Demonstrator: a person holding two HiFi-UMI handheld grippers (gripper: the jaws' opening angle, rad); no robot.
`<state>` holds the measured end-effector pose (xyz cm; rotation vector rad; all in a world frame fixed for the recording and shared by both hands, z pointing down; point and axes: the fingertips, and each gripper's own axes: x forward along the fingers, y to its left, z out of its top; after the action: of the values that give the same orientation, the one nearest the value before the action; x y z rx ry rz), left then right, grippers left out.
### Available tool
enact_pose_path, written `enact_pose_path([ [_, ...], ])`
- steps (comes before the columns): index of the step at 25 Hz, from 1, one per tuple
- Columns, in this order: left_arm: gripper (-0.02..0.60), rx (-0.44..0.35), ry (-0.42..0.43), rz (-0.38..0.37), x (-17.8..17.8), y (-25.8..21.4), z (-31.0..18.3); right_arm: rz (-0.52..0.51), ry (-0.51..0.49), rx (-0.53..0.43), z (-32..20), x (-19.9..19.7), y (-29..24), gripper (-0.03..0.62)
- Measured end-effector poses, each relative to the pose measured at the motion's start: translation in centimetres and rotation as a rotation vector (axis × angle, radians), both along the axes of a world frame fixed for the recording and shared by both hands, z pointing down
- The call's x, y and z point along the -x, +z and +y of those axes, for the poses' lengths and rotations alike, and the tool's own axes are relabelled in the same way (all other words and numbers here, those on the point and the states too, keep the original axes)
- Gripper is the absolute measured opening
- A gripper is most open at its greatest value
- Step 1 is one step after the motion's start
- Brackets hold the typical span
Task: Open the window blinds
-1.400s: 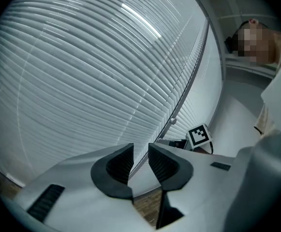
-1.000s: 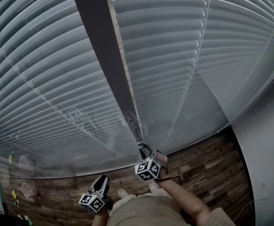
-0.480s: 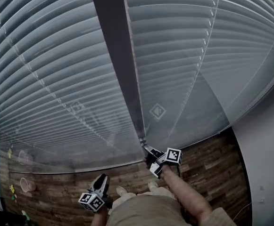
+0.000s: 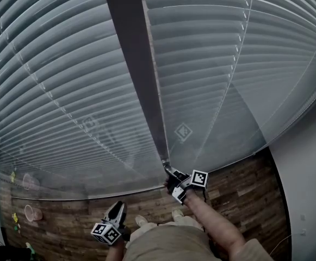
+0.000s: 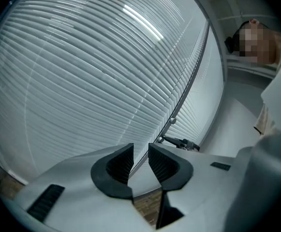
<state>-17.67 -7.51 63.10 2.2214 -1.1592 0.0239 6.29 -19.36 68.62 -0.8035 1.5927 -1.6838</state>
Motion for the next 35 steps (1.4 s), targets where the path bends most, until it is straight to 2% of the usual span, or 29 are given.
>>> enact_pose_path([
  [2,0.106,0.002,-0.002,0.002,-0.1,-0.2,0.0,0.143,-0.026,-0.026,0.0,0.0,-0.5,0.127],
  [3,0.106,-0.002,0.002,0.001,-0.1,-0.1,-0.1,0.249,-0.047,-0.044,-0.1,0.0,-0.9,0.127],
  [7,0.106,-0.004,0.015,0.003,-0.2,0.4,-0.3,0.794,-0.141,-0.081,-0.2,0.2,-1.5,0.127],
  [9,0.106,-0.003,0.018,0.006,-0.5,0.1,-0.4,1.030,-0.187,-0.089,-0.1,0.5,-1.4,0.127],
  [12,0.106,-0.001,0.019,0.012,-0.9,-0.3,-0.7,1.376,-0.268,-0.165,0.0,0.8,-1.6,0.127],
  [16,0.106,-0.005,0.026,0.009,-0.7,0.1,-1.0,1.917,-0.392,-0.290,0.2,1.2,-1.4,0.127],
  [17,0.107,-0.006,0.029,0.009,-0.6,0.3,-1.1,1.989,-0.405,-0.305,0.2,1.2,-1.3,0.128],
  [18,0.106,-0.007,0.031,0.010,-0.6,0.4,-1.1,2.019,-0.408,-0.314,0.3,1.1,-1.2,0.127],
  [20,0.106,-0.007,0.033,0.011,-0.6,0.2,-1.2,2.013,-0.400,-0.330,0.2,1.1,-1.2,0.129],
  [22,0.106,-0.001,0.028,0.011,-0.8,-0.1,-1.3,1.959,-0.390,-0.358,0.3,1.1,-1.1,0.133],
  [24,0.107,0.003,0.025,0.012,-0.6,0.0,-1.3,1.805,-0.371,-0.375,0.7,1.3,-1.2,0.137],
  [26,0.106,0.002,0.027,0.011,-0.4,0.2,-1.2,1.555,-0.315,-0.352,1.2,1.3,-1.6,0.198],
  [27,0.106,0.002,0.026,0.011,-0.3,0.2,-1.2,1.395,-0.275,-0.319,1.4,1.1,-1.8,0.207],
  [31,0.106,-0.004,0.029,0.008,0.0,0.3,-1.1,0.592,-0.102,-0.084,1.0,-0.1,-2.2,0.206],
  [32,0.106,-0.005,0.033,0.009,0.0,0.4,-1.0,0.423,-0.069,-0.033,0.8,-0.5,-2.1,0.206],
  [33,0.106,-0.004,0.035,0.010,-0.1,0.4,-0.9,0.292,-0.045,0.005,0.6,-0.6,-1.9,0.206],
  [35,0.106,-0.001,0.031,0.012,-0.1,0.3,-0.7,0.139,-0.030,0.040,0.4,-0.5,-1.1,0.179],
])
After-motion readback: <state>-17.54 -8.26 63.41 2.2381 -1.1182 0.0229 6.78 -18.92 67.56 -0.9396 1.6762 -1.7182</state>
